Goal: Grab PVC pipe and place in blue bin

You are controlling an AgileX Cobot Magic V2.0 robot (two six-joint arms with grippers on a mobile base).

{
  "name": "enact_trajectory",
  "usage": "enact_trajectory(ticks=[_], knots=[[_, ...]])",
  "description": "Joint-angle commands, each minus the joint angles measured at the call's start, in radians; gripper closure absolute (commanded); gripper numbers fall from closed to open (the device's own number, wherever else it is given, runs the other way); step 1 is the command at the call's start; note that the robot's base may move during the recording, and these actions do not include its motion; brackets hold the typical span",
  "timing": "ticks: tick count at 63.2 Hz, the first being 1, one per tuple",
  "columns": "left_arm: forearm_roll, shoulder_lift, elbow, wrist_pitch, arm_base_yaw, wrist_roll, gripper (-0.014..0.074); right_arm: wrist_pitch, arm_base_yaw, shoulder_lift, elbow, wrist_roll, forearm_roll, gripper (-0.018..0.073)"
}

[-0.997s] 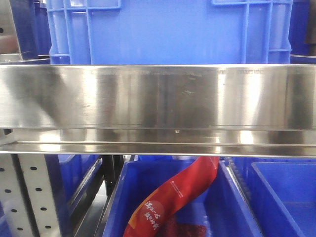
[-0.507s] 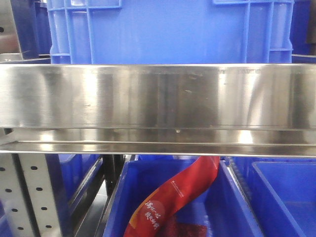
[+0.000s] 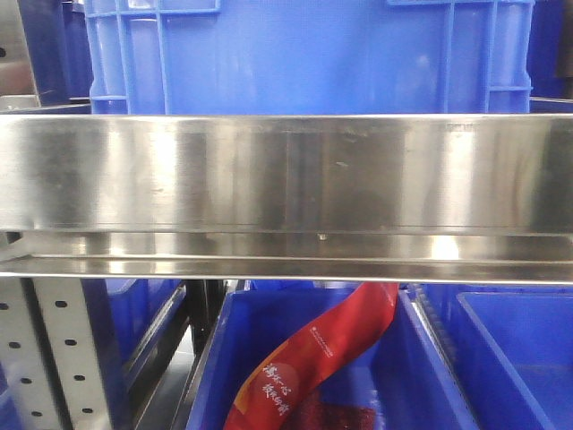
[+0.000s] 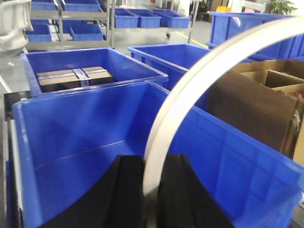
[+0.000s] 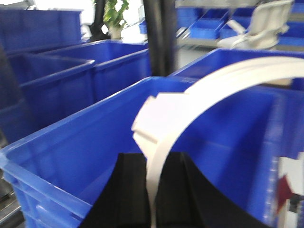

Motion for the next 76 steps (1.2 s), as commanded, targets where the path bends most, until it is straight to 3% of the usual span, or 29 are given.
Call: enact_trajectory(ticks=[1, 16, 38, 46, 57, 61, 67, 76], knots=[[-0.011, 0.083, -0.109, 0.024, -0.007, 0.0, 0.0707, -0.017, 0.035, 0.07, -0.057, -0.007, 0.004, 0.0727], [-0.051, 0.254, -0.297, 0.061, -0.007, 0.0, 0.0707, 0.015, 0.067, 0.258, -0.247, -0.007, 0.004, 0.0727], [-0.049, 0.357, -0.316, 0.087, -0.007, -0.002, 0.0707, 0.061, 0.065, 0.372, -0.312, -0.007, 0.007, 0.0713], [-0.049, 0.359, -0.316, 0.086, -0.007, -0.002, 0.0707, 0.074, 0.055, 0.372, -0.312, -0.007, 0.007, 0.0615], [-0.049, 0.359, -0.316, 0.098, -0.007, -0.002, 0.0701, 0.076, 0.05, 0.372, -0.312, -0.007, 0.007, 0.0411], [-0.049, 0.359, -0.316, 0.098, -0.007, -0.002, 0.0643, 0.078, 0.05, 0.372, -0.312, -0.007, 0.007, 0.0338], [-0.049, 0.359, -0.316, 0.098, -0.007, -0.002, 0.0482, 0.078, 0.05, 0.372, -0.312, -0.007, 0.007, 0.0254], [-0.049, 0.361, -0.316, 0.11, -0.007, -0.002, 0.0293, 0.088, 0.05, 0.372, -0.312, -0.007, 0.007, 0.0239]])
